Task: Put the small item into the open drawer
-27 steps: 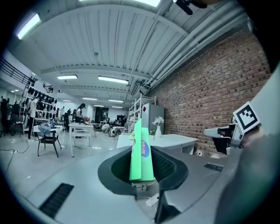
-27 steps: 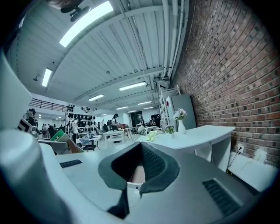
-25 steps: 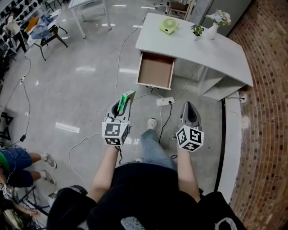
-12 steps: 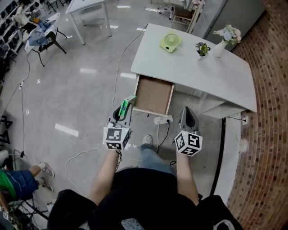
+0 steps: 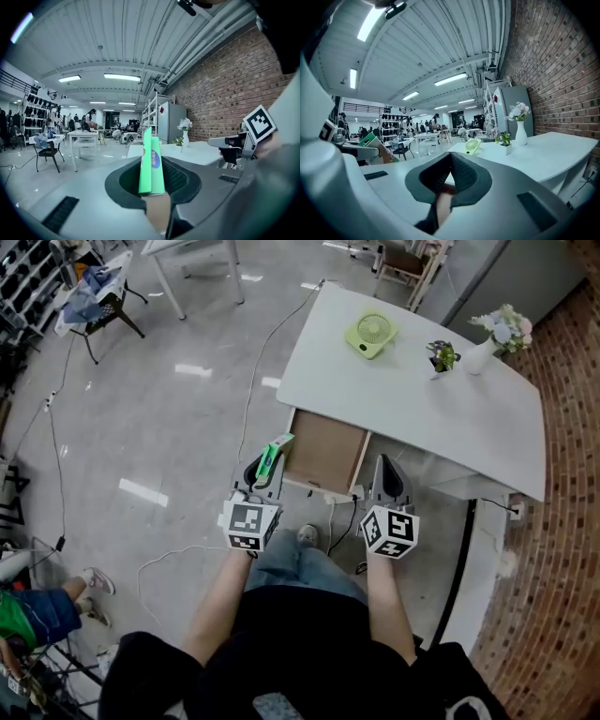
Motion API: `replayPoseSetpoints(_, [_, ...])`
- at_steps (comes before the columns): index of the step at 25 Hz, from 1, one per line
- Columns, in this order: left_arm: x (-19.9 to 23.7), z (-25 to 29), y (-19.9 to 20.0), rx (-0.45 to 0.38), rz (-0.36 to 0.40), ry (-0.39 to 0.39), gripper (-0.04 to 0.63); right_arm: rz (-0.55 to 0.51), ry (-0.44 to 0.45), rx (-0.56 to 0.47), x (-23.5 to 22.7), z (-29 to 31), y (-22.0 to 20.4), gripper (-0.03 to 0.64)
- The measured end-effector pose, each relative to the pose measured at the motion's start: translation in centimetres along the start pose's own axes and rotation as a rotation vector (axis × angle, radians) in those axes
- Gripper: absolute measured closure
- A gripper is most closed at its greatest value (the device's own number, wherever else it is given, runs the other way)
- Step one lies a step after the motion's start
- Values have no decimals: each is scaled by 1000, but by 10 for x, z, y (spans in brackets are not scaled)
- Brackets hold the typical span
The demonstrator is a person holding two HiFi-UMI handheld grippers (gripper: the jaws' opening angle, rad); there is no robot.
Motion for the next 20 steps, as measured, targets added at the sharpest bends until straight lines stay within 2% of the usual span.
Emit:
replayPoseSetpoints(10, [7, 42, -9, 33, -6, -58, 506, 10, -31, 30, -4, 27, -5, 615])
replayPoseSetpoints(16, [7, 66, -29, 74, -13, -74, 506, 28, -15, 87, -6, 48, -35, 615])
replayPoseSetpoints(20, [8, 82, -56, 108, -26, -79, 506, 37, -11, 134, -11, 62, -67, 615])
Point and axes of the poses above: the fingertips, and each gripper's own axes: z forward along the fingers, x to its left, y out of its top, the point moved 4 cm from there along -z, backward along the fingers, and after that the axes turned 13 degrees about -x, right-handed, at the moved point
